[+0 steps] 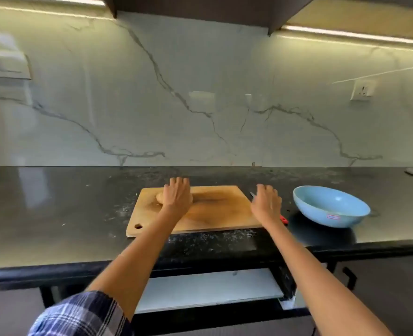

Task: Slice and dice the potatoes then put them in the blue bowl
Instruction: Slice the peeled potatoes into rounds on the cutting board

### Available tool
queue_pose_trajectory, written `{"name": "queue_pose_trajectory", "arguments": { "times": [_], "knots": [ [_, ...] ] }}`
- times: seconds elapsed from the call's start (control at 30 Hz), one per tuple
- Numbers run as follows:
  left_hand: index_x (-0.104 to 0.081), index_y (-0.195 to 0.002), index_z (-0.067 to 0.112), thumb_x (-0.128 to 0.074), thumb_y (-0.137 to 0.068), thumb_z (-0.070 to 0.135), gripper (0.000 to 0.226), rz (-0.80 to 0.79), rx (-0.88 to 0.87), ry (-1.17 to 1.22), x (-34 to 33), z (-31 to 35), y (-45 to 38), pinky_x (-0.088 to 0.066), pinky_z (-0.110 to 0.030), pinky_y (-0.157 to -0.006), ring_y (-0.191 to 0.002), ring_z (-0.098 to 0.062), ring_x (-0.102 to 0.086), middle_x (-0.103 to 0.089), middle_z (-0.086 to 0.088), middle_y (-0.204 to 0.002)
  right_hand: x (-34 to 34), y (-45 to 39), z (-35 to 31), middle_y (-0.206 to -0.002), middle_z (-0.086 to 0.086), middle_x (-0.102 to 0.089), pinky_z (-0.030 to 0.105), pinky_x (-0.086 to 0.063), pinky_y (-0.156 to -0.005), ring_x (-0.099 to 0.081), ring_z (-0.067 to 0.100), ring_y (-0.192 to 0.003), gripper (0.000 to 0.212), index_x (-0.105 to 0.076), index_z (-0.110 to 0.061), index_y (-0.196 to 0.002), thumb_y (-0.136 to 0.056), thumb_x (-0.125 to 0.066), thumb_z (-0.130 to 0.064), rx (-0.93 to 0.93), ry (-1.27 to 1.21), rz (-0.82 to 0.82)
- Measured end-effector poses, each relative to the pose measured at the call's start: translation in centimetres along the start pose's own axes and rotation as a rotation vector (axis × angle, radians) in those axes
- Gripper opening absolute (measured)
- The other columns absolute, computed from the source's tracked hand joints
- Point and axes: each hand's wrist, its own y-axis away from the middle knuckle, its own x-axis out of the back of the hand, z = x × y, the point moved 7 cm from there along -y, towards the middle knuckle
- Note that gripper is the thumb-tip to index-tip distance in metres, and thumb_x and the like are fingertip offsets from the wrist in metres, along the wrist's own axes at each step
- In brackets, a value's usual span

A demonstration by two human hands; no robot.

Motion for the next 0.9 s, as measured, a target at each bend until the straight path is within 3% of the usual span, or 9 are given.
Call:
{"name": "queue_pose_trajectory", "arguments": {
  "times": [0.17,0.37,0.47,0.6,0.7,0.8,0.9],
  "knots": [
    [-0.044,-0.124,0.008,-0.038,-0.094,0.021,0.033,-0.023,0.029,-0.054,-1.0,-0.7,1.5,-0.038,-0.035,-0.094,-0.116,-0.029,-0.048,-0.052,-0.013,-0.127,-0.2,0.5,3.8,-0.121,0.017,-0.056,0.037,-0.041,-0.091,-0.048,0.032,-0.115,0.028,-0.056,-0.004,-0.117,-0.097,-0.049,-0.022,-0.142,0.154,-0.142],
    [-0.046,-0.124,0.008,-0.041,-0.096,0.038,0.042,-0.023,0.067,-0.102,-1.6,-1.4,-0.3,-0.036,-0.034,-0.096,-0.115,-0.028,-0.05,-0.054,-0.012,-0.125,-0.5,-0.9,2.9,-0.118,0.021,-0.053,0.033,-0.042,-0.08,-0.047,0.033,-0.111,0.019,-0.057,0.0,-0.11,-0.096,-0.045,-0.005,-0.164,0.049,-0.099],
    [-0.048,-0.12,0.009,-0.039,-0.097,0.033,0.035,-0.01,0.041,0.079,-2.4,-1.0,-1.4,-0.036,-0.034,-0.093,-0.11,-0.026,-0.052,-0.055,-0.011,-0.121,-0.1,-1.7,0.5,-0.112,0.017,-0.049,0.029,-0.038,-0.07,-0.049,0.029,-0.099,0.013,-0.056,-0.001,-0.099,-0.096,-0.048,-0.011,-0.059,-0.057,0.029],
    [-0.041,-0.133,0.012,-0.051,-0.091,0.027,0.046,-0.032,-0.098,0.321,-3.6,1.8,-1.5,-0.031,-0.034,-0.098,-0.12,-0.026,-0.04,-0.044,-0.011,-0.132,-2.4,-1.7,-2.0,-0.116,0.014,-0.048,0.032,-0.044,-0.076,-0.049,0.028,-0.105,0.016,-0.054,-0.005,-0.109,-0.095,-0.045,-0.004,0.017,0.073,-0.035],
    [-0.047,-0.13,0.013,-0.063,-0.082,0.022,0.051,-0.007,-0.114,0.459,-3.8,1.9,-2.1,-0.033,-0.027,-0.097,-0.118,-0.023,-0.041,-0.047,-0.009,-0.129,-2.5,-1.6,-2.2,-0.115,0.012,-0.051,0.031,-0.043,-0.074,-0.051,0.026,-0.105,0.019,-0.053,-0.006,-0.112,-0.097,-0.041,-0.007,0.054,0.055,0.037],
    [-0.052,-0.124,0.014,-0.069,-0.079,0.023,0.049,-0.045,-0.043,0.563,-4.2,0.8,-3.1,-0.036,-0.022,-0.087,-0.111,-0.02,-0.048,-0.053,-0.008,-0.123,-1.6,-1.6,-2.9,-0.104,0.009,-0.058,0.031,-0.041,-0.069,-0.056,0.024,-0.096,0.027,-0.056,-0.007,-0.107,-0.1,-0.037,-0.024,0.1,-0.025,0.145],
    [-0.054,-0.122,0.014,-0.071,-0.078,0.023,0.048,-0.08,-0.028,0.597,-4.3,0.8,-3.5,-0.04,-0.023,-0.083,-0.107,-0.02,-0.052,-0.055,-0.008,-0.121,-2.6,-1.7,-5.5,-0.069,0.0,-0.054,0.024,-0.033,-0.055,-0.053,0.017,-0.063,0.037,-0.054,-0.013,-0.074,-0.095,-0.045,-0.041,0.144,-0.076,0.03]
  ]
}}
